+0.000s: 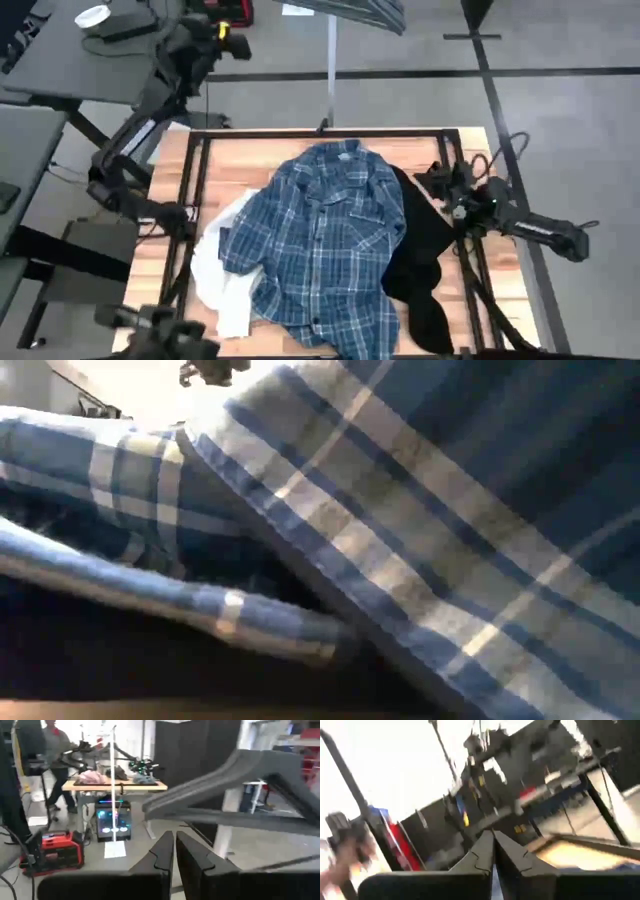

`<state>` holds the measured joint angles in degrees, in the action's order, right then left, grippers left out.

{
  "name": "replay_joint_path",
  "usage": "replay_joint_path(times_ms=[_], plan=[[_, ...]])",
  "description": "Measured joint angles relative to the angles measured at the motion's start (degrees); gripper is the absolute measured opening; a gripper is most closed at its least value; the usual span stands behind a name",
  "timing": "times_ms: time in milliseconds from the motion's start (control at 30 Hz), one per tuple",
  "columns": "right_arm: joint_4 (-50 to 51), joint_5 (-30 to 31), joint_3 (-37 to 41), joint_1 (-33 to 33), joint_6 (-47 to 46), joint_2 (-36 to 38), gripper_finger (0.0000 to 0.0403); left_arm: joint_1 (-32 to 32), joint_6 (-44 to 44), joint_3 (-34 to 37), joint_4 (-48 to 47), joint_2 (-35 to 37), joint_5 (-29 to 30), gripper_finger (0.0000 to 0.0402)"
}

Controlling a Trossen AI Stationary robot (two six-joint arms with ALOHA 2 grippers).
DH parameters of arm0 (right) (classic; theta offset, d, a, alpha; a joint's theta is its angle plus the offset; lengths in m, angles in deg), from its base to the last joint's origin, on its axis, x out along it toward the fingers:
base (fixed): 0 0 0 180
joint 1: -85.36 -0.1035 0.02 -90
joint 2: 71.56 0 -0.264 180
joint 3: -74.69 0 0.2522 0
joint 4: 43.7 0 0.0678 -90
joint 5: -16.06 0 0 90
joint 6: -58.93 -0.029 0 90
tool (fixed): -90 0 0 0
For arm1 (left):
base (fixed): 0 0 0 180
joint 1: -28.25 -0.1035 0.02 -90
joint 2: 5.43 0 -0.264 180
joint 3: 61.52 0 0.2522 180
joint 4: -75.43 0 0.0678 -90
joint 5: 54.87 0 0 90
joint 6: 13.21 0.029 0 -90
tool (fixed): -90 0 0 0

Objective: Hang clothes
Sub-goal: Unhang the hanger from the rack and put it on the table

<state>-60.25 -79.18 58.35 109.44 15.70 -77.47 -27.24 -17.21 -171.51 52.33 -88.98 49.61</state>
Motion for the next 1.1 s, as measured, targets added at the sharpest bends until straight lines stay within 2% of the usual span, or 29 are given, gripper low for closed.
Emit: replay_joint_path(times_ms=[100, 167, 367, 567, 767, 933, 1100], plan=[[-3.58, 0.0, -0.8, 1.24, -0.72, 0.02, 0.0003, -1.93, -1.27, -4.01, -2.31, -3.47, -8.26, 0.0004], [-6.03, 0.04, -0.8, 1.89, -0.25, -0.02, 0.0003, -2.94, -0.92, -5.93, -2.36, -5.28, -11.5, 0.0004], [-7.36, 0.27, -0.96, 4.03, 2.1, -0.02, 0.0003, -5.8, 6.13, -12.03, -0.78, -11.73, -11.86, 0.0009], [-2.62, 0.74, -0.96, 5.95, 0.64, -0.07, 0.0003, -7.52, 12.18, -18.88, -0.24, -18.45, -18.89, 0.0061], [0.71, 0.76, -0.96, 6.13, -2.02, -0.07, 0.0003, -8.13, 21.82, -25.75, 0.09, -24.84, -18.33, 0.012], [1.54, 0.76, -1.0, 5.91, -2.28, -0.07, 0.0003, -7.95, 34.47, -27.87, 5.89, -29.02, -16.26, 0.0129], [1.69, 0.76, -1.02, 5.91, -2.79, -0.07, 0.0003, -7.43, 37.48, -29.85, 8.19, -31.84, -15.6, 0.013]])
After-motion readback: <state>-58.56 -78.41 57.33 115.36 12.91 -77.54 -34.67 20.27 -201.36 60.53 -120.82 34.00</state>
